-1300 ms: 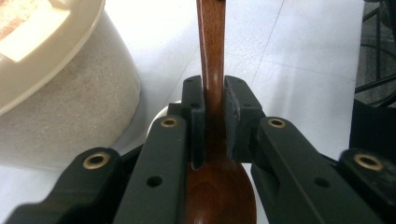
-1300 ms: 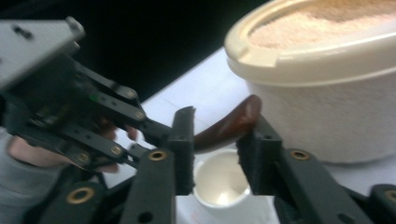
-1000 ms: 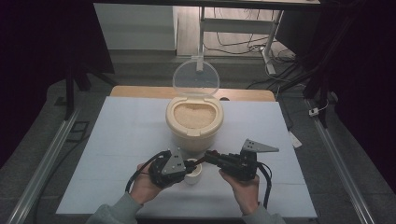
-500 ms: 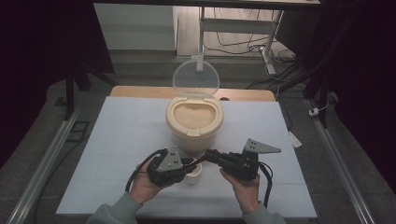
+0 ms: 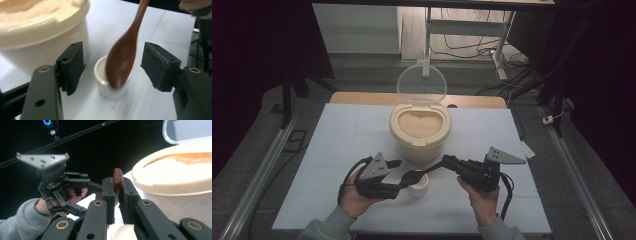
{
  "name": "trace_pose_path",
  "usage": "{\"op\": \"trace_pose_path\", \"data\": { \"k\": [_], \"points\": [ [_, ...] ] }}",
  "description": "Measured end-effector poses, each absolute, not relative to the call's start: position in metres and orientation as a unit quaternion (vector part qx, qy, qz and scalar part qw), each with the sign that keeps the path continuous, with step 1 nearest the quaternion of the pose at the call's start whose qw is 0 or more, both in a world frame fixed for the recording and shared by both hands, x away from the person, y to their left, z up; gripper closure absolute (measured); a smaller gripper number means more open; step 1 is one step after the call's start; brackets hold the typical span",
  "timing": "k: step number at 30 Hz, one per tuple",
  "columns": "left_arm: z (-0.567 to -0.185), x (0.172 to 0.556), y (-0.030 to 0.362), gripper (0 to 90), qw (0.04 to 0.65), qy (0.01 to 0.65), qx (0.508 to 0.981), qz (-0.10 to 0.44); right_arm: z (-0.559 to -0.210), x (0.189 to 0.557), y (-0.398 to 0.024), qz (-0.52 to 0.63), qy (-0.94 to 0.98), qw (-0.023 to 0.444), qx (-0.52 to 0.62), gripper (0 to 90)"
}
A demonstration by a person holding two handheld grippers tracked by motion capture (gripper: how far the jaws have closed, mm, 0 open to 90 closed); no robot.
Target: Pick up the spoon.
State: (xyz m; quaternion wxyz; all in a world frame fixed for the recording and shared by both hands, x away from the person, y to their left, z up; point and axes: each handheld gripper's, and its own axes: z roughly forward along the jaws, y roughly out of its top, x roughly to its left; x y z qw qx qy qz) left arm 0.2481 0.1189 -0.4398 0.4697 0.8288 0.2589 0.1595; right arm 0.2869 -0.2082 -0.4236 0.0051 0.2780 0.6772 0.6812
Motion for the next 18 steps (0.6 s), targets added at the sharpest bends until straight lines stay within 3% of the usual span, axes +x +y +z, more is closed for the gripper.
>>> {"op": "trace_pose_path", "data": {
  "k": [18],
  "points": [
    [-0.488, 0.245, 0.195, 26.0, 0.420, 0.350, 0.821, 0.161, -0.409, 0.290, -0.236, 0.700, 0.657, 0.040, 0.278, 83.3]
  ]
}}
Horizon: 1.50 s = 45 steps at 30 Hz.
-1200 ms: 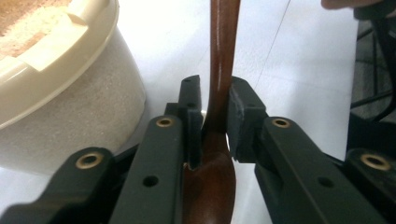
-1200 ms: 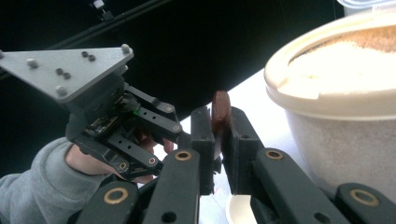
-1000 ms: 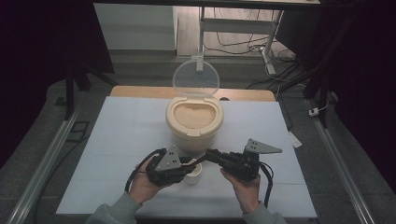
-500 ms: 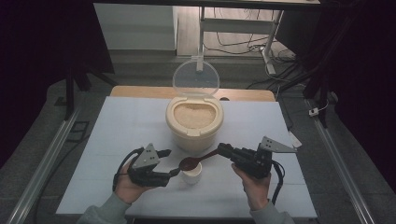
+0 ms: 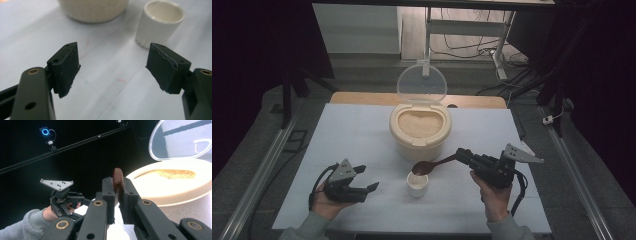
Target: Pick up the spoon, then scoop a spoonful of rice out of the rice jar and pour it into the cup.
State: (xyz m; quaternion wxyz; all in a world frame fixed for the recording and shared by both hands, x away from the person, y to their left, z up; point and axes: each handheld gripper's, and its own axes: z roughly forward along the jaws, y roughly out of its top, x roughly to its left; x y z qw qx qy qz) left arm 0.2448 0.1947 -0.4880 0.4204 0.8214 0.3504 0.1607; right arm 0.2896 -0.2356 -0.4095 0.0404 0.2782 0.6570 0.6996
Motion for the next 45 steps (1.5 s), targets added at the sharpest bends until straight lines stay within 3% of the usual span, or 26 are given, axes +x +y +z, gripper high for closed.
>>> {"op": "trace_pose_path", "data": {
  "k": [15, 34, 45],
  "points": [
    [-0.506, 0.237, 0.227, 24.5, 0.407, 0.386, 0.812, 0.160, -0.402, 0.292, -0.253, 0.710, 0.643, 0.062, 0.282, 83.3],
    [-0.509, 0.239, 0.226, 22.8, 0.402, 0.388, 0.815, 0.153, -0.389, 0.296, -0.261, 0.724, 0.624, 0.082, 0.283, 83.3],
    [-0.510, 0.240, 0.224, 22.4, 0.398, 0.386, 0.819, 0.145, -0.361, 0.320, -0.258, 0.727, 0.614, 0.111, 0.288, 83.3]
  ]
}}
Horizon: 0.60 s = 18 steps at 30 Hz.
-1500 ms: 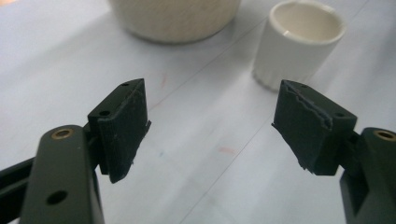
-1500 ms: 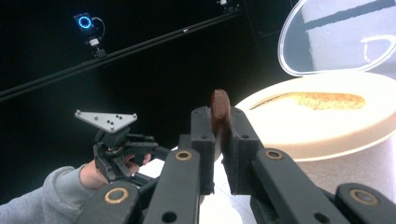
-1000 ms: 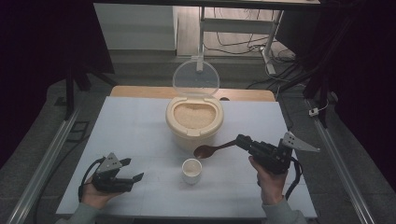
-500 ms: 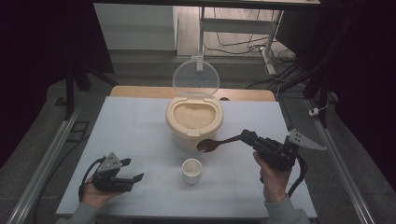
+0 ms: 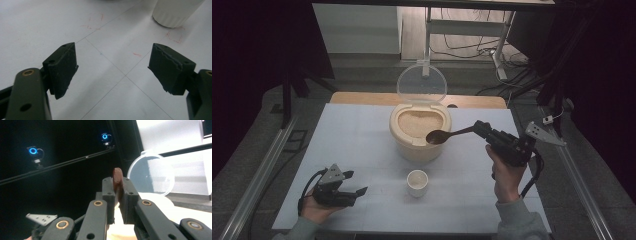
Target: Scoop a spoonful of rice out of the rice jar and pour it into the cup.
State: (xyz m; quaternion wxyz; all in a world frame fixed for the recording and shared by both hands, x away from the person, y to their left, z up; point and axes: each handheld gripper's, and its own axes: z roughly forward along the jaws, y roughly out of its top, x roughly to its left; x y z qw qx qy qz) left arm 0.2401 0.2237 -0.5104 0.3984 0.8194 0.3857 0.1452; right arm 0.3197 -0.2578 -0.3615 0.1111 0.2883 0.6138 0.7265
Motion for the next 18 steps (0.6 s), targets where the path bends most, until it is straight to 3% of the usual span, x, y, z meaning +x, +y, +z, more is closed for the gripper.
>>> {"op": "trace_pose_path", "data": {
  "k": [18],
  "points": [
    [-0.511, 0.241, 0.222, 21.6, 0.394, 0.385, 0.822, 0.140, -0.346, 0.360, -0.242, 0.683, 0.631, 0.162, 0.330, 83.3]
  ]
}}
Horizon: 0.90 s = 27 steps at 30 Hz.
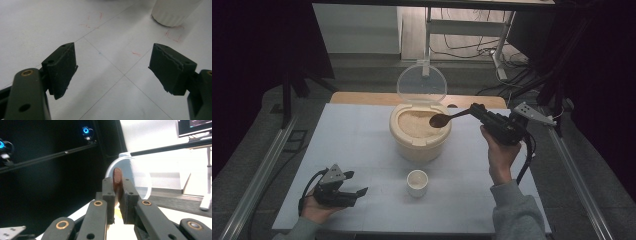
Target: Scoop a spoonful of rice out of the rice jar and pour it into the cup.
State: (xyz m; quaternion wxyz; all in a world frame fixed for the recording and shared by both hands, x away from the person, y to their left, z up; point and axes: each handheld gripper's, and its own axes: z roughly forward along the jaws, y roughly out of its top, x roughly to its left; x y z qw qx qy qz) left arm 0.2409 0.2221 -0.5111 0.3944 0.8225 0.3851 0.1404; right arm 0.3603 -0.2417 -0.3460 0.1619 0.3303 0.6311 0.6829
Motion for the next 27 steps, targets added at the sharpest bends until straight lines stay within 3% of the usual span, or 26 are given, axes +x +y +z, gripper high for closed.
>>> {"op": "trace_pose_path", "data": {
  "k": [11, 16, 27],
  "points": [
    [-0.512, 0.242, 0.221, 21.4, 0.392, 0.385, 0.824, 0.138, -0.348, 0.378, -0.220, 0.642, 0.656, 0.203, 0.342, 83.3],
    [-0.513, 0.242, 0.222, 21.3, 0.393, 0.385, 0.824, 0.137, -0.349, 0.380, -0.200, 0.606, 0.673, 0.258, 0.337, 83.3],
    [-0.513, 0.242, 0.221, 21.2, 0.392, 0.384, 0.825, 0.137, -0.357, 0.386, -0.190, 0.580, 0.692, 0.261, 0.341, 83.3]
  ]
}}
